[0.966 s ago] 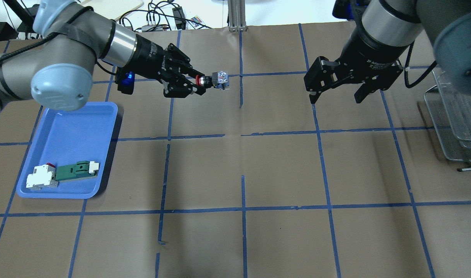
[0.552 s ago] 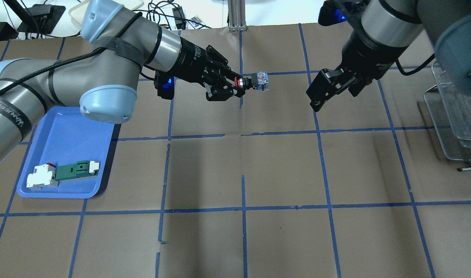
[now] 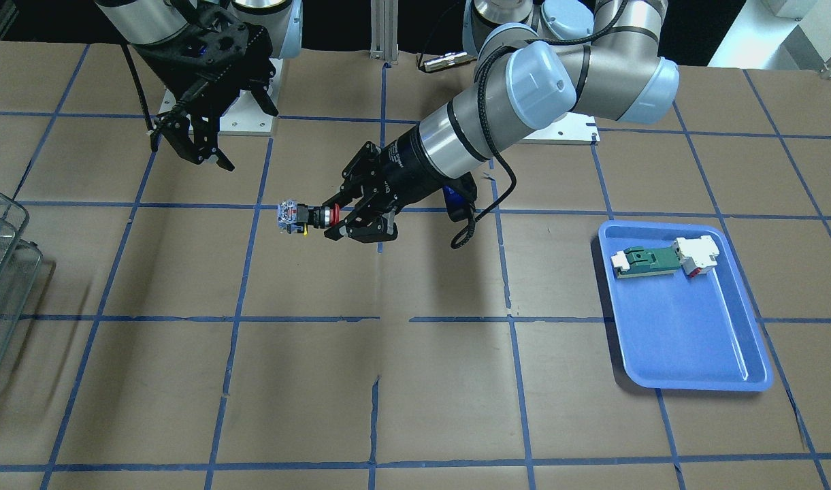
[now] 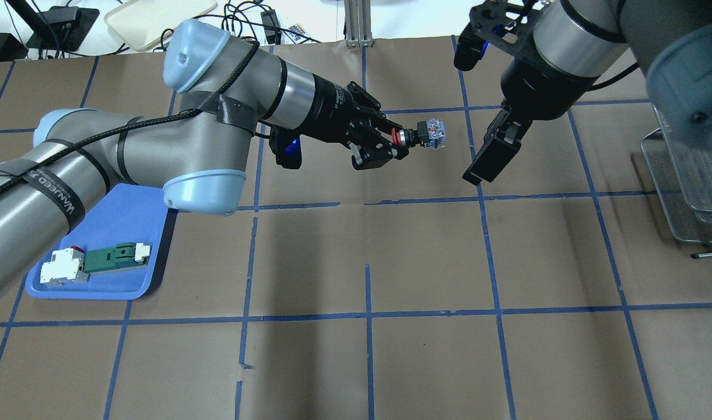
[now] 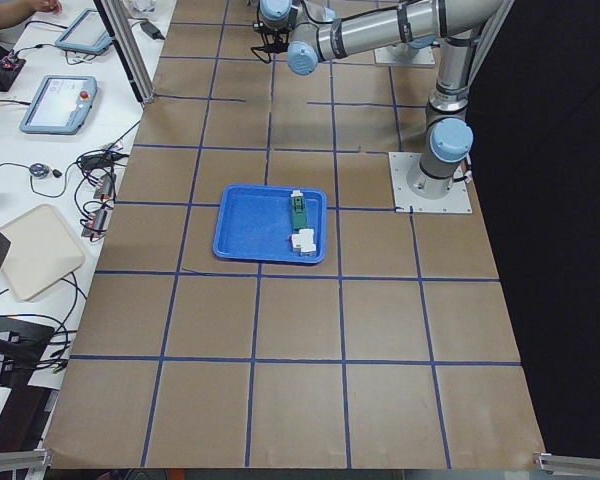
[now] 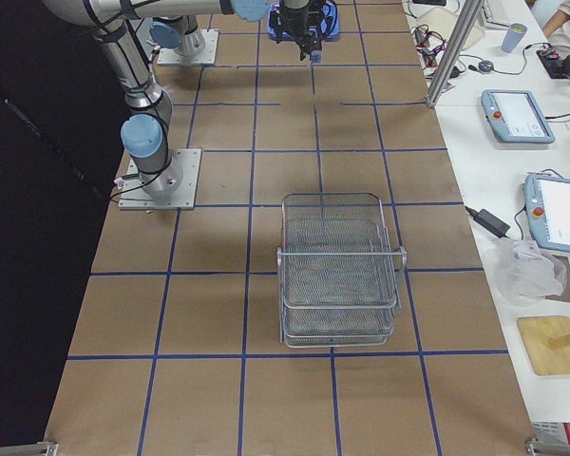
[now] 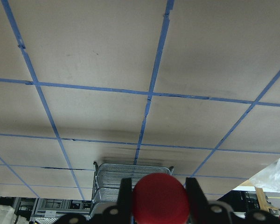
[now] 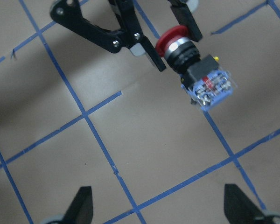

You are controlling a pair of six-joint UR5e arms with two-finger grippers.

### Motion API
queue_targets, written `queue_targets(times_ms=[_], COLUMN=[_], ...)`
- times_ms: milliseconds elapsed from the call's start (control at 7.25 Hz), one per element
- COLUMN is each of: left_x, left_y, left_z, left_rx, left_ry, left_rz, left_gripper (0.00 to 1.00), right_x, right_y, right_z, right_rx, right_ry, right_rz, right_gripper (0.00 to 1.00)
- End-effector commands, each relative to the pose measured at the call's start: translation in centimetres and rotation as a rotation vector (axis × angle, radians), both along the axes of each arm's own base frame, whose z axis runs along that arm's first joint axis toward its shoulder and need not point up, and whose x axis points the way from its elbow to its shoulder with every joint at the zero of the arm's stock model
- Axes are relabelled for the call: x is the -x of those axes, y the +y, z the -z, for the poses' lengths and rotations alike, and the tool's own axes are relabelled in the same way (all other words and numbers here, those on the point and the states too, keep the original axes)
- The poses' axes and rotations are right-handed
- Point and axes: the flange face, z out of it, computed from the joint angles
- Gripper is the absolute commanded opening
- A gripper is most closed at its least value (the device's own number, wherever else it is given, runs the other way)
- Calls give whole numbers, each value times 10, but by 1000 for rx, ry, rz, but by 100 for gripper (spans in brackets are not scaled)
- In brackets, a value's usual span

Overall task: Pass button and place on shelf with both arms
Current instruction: 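Close the right gripper on the push-button body beside the left gripper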

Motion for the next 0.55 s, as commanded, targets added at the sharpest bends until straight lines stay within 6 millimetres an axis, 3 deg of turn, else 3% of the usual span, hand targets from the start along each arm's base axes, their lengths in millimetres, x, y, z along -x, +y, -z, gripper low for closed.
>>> queue_targets(times_ms=[0,414], left_x=[14,29], left_y=[10,24], left_z=[-3,-12], left_rx=[-12,-15], left_ry=[8,8], left_rz=[-4,10], left_gripper=[0,0], right_x=[0,0], right_y=[-7,-33], right_z=[13,27], right_rx=[58,109], right_ry=[-7,6], right_rz=[-304,-455], right_gripper=[100,100])
